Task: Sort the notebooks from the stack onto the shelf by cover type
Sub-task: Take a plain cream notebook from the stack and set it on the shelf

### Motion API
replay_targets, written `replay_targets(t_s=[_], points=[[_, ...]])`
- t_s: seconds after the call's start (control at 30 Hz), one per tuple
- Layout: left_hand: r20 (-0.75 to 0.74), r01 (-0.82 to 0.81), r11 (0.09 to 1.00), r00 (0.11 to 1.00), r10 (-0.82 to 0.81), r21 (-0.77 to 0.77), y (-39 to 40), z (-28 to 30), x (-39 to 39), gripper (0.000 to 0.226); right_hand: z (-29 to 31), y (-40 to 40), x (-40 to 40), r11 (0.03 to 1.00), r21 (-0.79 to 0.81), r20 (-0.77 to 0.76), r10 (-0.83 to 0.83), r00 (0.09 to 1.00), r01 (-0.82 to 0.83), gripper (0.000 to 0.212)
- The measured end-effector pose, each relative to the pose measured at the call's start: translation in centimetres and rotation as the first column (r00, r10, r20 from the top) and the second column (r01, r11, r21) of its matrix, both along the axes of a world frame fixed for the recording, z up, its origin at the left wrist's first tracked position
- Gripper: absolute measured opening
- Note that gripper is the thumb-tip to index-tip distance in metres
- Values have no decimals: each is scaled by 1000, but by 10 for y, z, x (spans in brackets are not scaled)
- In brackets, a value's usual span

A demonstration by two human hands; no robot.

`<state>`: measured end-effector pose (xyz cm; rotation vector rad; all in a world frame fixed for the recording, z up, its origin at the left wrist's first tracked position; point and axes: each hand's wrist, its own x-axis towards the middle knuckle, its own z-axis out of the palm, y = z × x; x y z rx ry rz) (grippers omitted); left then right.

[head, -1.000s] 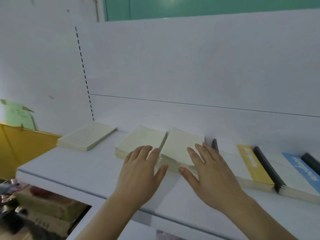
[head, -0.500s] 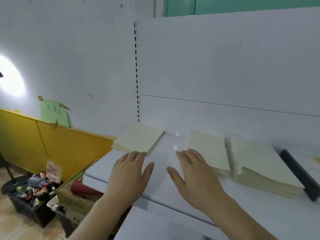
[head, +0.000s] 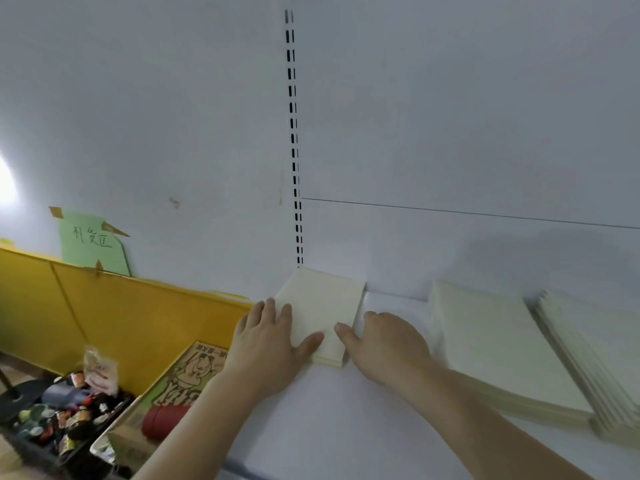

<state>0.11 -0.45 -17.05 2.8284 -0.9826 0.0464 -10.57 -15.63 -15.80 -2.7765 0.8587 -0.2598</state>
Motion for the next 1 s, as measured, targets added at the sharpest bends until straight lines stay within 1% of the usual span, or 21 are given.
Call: replay_targets(t_s=[0.07, 0.13, 0.2, 0.3, 0.37, 0.4, 0.5, 0.57, 0.63, 0.77, 0.83, 0.9, 0.97, 1.0], points=[[16, 66, 998, 998, -66, 6, 1, -2, 4, 99, 0, 3, 12, 996, 41, -9, -72, 997, 73, 69], [49, 152, 988, 987, -152, -1, 4, -1, 6, 99, -2, 5, 21, 984, 86, 10, -156, 988, 155, 67], [86, 227, 974, 971, -224, -22, 9, -1, 7, 82, -1, 6, 26, 962, 138, 25, -240, 971, 234, 61], [128, 291, 946, 953, -275, -139, 14, -2, 21, 48, -1, 6, 27, 926, 241, 74, -316, 946, 290, 51], [124, 253, 946, 965, -232, -203, 19, -1, 34, 39, 5, 10, 22, 908, 261, 138, -372, 918, 329, 40], [113, 217, 955, 974, -197, -201, 21, -1, 40, 37, 8, 13, 19, 904, 243, 181, -398, 899, 351, 35], [35, 123, 984, 992, -120, -132, 20, 1, 54, 44, 22, 20, 3, 914, 164, 370, -405, 836, 371, 23], [-20, 104, 985, 994, -108, -138, 18, 3, 60, 49, 29, 22, -5, 918, 178, 462, -395, 794, 353, 20], [-44, 90, 986, 994, -97, -140, 15, 7, 63, 50, 27, 24, -9, 917, 209, 510, -398, 762, 339, 19], [-67, 67, 990, 995, -76, -120, 9, 17, 65, 51, 18, 26, -6, 906, 275, 540, -423, 727, 323, 14], [-104, 74, 989, 991, -87, -126, 7, 23, 63, 45, 11, 26, -1, 886, 330, 537, -461, 707, 326, 14], [-158, 93, 976, 979, -125, -198, 6, 29, 61, 29, 2, 26, 2, 868, 379, 521, -485, 702, 319, 14], [-199, 90, 937, 966, -165, -337, 5, 31, 55, 16, -8, 26, 5, 859, 406, 469, -489, 735, 312, 18], [-220, 74, 903, 958, -182, -422, 6, 31, 52, 13, -12, 27, 6, 854, 411, 439, -491, 752, 319, 19]])
